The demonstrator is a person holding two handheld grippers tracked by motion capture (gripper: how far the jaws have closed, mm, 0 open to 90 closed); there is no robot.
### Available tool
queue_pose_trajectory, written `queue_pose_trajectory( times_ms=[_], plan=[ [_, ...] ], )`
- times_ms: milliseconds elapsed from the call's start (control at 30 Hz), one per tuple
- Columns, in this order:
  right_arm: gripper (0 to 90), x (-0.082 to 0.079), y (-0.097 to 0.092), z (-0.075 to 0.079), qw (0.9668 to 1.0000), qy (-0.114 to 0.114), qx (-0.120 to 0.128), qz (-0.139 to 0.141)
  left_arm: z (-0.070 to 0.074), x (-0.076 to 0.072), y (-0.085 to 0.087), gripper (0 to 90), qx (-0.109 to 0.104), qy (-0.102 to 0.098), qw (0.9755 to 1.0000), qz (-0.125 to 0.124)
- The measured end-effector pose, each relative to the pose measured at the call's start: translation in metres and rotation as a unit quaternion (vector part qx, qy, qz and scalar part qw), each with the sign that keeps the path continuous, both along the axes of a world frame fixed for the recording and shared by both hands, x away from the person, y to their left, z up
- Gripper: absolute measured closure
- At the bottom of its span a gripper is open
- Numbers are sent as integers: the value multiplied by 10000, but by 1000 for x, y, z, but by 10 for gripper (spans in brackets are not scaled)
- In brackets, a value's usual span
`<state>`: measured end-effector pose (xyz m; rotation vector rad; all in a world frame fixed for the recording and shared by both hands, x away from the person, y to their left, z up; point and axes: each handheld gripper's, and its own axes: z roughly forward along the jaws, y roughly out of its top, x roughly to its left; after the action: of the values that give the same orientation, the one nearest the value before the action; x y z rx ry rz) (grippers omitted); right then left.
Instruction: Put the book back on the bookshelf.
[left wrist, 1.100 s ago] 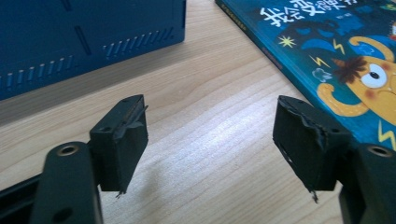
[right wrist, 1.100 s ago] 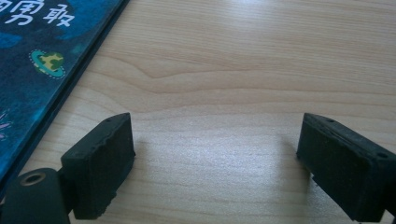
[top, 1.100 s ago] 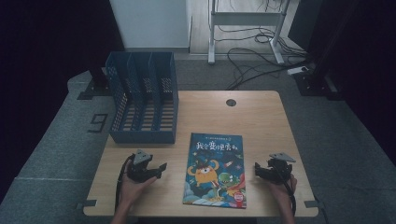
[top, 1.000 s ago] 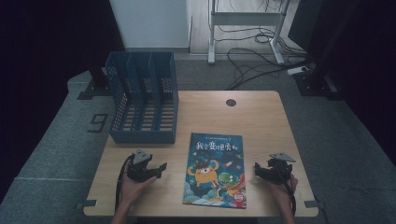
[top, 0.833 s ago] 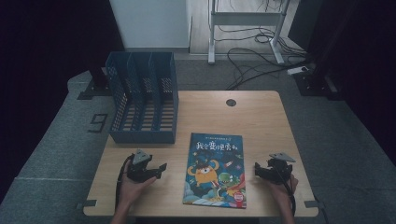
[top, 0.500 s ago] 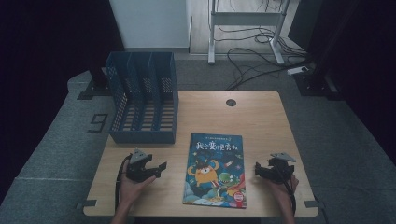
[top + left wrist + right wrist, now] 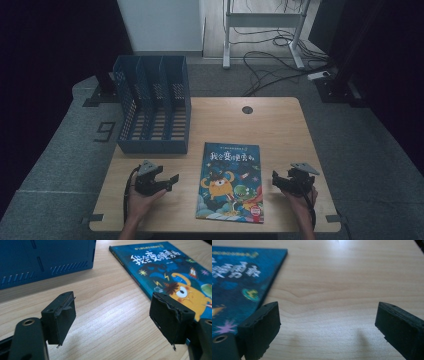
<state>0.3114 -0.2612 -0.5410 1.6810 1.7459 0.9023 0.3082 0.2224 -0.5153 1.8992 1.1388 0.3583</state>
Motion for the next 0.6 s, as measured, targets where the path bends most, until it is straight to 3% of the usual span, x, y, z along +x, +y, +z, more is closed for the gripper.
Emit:
queue_pose_trajectory(
  times_ms=[200,433,600],
  plan=[
    [70,-6,5,10,9997,-205,132,65,1,-2,-3,206,-53,-6,10000,-34],
    [74,-5,29,30,9986,-386,211,291,3,-2,-9,209,-50,-40,9999,-127],
    [78,-4,43,35,9976,-484,351,354,3,0,-10,209,-45,-58,9999,-145]
  ],
)
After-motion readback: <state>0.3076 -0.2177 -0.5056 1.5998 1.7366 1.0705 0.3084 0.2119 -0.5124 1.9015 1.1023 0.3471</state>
